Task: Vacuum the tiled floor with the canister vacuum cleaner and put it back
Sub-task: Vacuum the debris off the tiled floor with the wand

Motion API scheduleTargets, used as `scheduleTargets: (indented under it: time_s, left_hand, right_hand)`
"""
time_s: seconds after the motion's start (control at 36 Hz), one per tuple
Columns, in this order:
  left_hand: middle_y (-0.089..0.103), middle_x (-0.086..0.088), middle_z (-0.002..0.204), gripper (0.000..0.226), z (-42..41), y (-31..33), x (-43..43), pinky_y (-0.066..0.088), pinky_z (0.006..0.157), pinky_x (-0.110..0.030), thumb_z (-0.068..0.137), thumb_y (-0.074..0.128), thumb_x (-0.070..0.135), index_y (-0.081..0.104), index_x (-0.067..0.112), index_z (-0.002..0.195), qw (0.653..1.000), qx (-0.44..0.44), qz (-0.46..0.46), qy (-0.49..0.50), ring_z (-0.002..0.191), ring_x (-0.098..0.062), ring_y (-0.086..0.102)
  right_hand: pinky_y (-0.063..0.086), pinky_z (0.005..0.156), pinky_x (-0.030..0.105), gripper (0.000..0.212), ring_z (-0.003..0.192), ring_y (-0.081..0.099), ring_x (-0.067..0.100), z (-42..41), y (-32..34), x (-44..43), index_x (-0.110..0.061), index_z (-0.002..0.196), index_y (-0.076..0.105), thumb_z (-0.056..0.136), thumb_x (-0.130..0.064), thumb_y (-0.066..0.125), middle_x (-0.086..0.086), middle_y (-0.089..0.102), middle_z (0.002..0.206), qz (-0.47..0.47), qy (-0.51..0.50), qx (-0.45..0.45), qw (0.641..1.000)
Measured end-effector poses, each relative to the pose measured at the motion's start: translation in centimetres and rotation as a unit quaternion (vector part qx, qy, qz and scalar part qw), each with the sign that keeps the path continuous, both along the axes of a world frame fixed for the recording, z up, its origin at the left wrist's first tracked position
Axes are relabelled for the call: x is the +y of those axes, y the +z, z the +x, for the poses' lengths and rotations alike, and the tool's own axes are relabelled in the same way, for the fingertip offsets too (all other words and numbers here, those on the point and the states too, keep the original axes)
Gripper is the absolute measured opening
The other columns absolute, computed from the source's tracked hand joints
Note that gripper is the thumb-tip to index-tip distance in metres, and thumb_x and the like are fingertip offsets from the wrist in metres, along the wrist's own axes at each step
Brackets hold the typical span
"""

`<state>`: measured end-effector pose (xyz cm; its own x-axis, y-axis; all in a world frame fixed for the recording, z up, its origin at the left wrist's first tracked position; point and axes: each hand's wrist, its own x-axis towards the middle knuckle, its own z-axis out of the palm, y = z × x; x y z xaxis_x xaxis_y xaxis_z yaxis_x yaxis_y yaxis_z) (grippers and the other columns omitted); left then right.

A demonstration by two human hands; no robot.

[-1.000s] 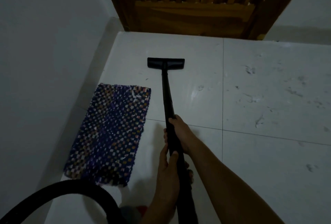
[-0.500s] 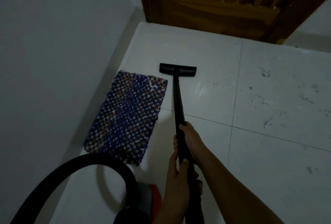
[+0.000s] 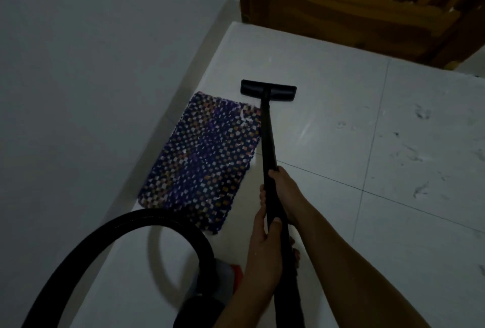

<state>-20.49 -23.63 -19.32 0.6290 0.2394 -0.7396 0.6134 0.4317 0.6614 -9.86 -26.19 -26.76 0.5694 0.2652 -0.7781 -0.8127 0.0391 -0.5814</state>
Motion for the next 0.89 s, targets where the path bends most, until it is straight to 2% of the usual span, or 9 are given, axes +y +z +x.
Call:
scheduleTargets:
  time_s: [0.06,0.17,0.28,0.42,0.5,0.58,0.72,0.81,0.89]
  left_hand:
    - [0.056,-0.008,0.064,0.038,1.0,-0.4,0.3,0.046,0.041,-0.022,0.101,0.037,0.021,0.039,0.032,0.136,1.000,-0.004,-0.003,-0.005,0.041,-0.012,0.053]
    - [0.055,-0.007,0.067,0.033,3.6,-1.5,0.8,0.046,0.041,-0.020,0.101,0.036,0.022,0.037,0.039,0.129,1.000,-0.022,0.001,-0.011,0.042,-0.010,0.052]
    - [0.055,-0.008,0.069,0.040,5.8,-3.3,1.2,0.048,0.042,-0.019,0.101,0.035,0.021,0.033,0.037,0.138,0.998,-0.044,0.020,-0.033,0.042,-0.007,0.054]
    - [0.054,-0.010,0.073,0.041,7.8,-4.3,0.7,0.049,0.044,-0.020,0.101,0.035,0.021,0.034,0.033,0.140,0.997,-0.060,0.015,-0.035,0.052,-0.014,0.054]
    - [0.054,-0.009,0.072,0.038,7.9,-3.8,-0.1,0.048,0.043,-0.020,0.101,0.034,0.022,0.033,0.035,0.136,0.998,-0.053,0.007,-0.034,0.050,-0.013,0.054]
    - [0.054,-0.008,0.070,0.027,7.1,-2.8,-1.1,0.047,0.041,-0.019,0.101,0.034,0.022,0.035,0.039,0.122,0.999,-0.036,0.001,-0.036,0.043,-0.009,0.054]
    - [0.053,-0.009,0.066,0.021,5.5,-1.0,-2.6,0.046,0.039,-0.022,0.101,0.036,0.022,0.041,0.040,0.110,0.999,-0.017,-0.017,-0.044,0.038,-0.011,0.052]
    - [0.053,-0.009,0.064,0.020,4.4,-0.1,-3.4,0.045,0.040,-0.023,0.101,0.036,0.022,0.043,0.038,0.110,0.998,-0.005,-0.019,-0.058,0.038,-0.012,0.052]
    - [0.053,-0.010,0.064,0.027,3.1,1.0,-4.0,0.046,0.043,-0.026,0.101,0.036,0.024,0.042,0.033,0.125,0.997,0.005,-0.018,-0.074,0.041,-0.014,0.052]
  right_hand:
    - [0.042,0.039,0.021,0.013,0.045,0.048,0.018,1.1,-0.4,0.3,-0.017,0.098,0.050,0.102,-0.019,0.037,0.011,0.052,0.065,0.004,0.003,-0.001,1.000]
    - [0.042,0.041,0.024,0.012,0.048,0.048,0.019,3.9,-2.0,1.1,-0.016,0.101,0.048,0.102,-0.018,0.036,0.012,0.052,0.066,-0.001,0.009,-0.026,1.000]
    - [0.043,0.051,0.030,0.017,0.056,0.051,0.021,6.7,-3.7,1.6,-0.014,0.112,0.049,0.100,-0.021,0.037,0.012,0.055,0.074,-0.025,0.016,-0.048,0.998]
    - [0.043,0.052,0.032,0.021,0.058,0.051,0.021,9.1,-4.3,1.2,-0.012,0.116,0.047,0.098,-0.021,0.039,0.012,0.054,0.076,-0.042,0.021,-0.058,0.997]
    - [0.042,0.045,0.026,0.018,0.051,0.048,0.020,8.9,-3.9,0.3,-0.011,0.113,0.045,0.100,-0.019,0.037,0.012,0.051,0.070,-0.013,0.008,-0.044,0.999]
    - [0.041,0.039,0.022,0.019,0.048,0.047,0.018,7.8,-2.9,-0.9,-0.013,0.118,0.045,0.101,-0.018,0.036,0.012,0.050,0.066,0.000,0.007,-0.027,1.000]
    - [0.041,0.042,0.025,0.022,0.047,0.047,0.019,5.7,-1.5,-2.8,-0.018,0.122,0.043,0.101,-0.019,0.036,0.012,0.051,0.065,-0.010,-0.016,-0.005,1.000]
    - [0.041,0.044,0.026,0.020,0.048,0.047,0.020,4.4,-0.5,-4.0,-0.018,0.120,0.043,0.102,-0.019,0.036,0.012,0.050,0.065,-0.015,-0.032,0.002,0.999]
    - [0.041,0.041,0.025,0.019,0.047,0.046,0.020,3.0,0.5,-5.1,-0.015,0.119,0.044,0.102,-0.018,0.036,0.012,0.050,0.064,-0.014,-0.046,0.013,0.999]
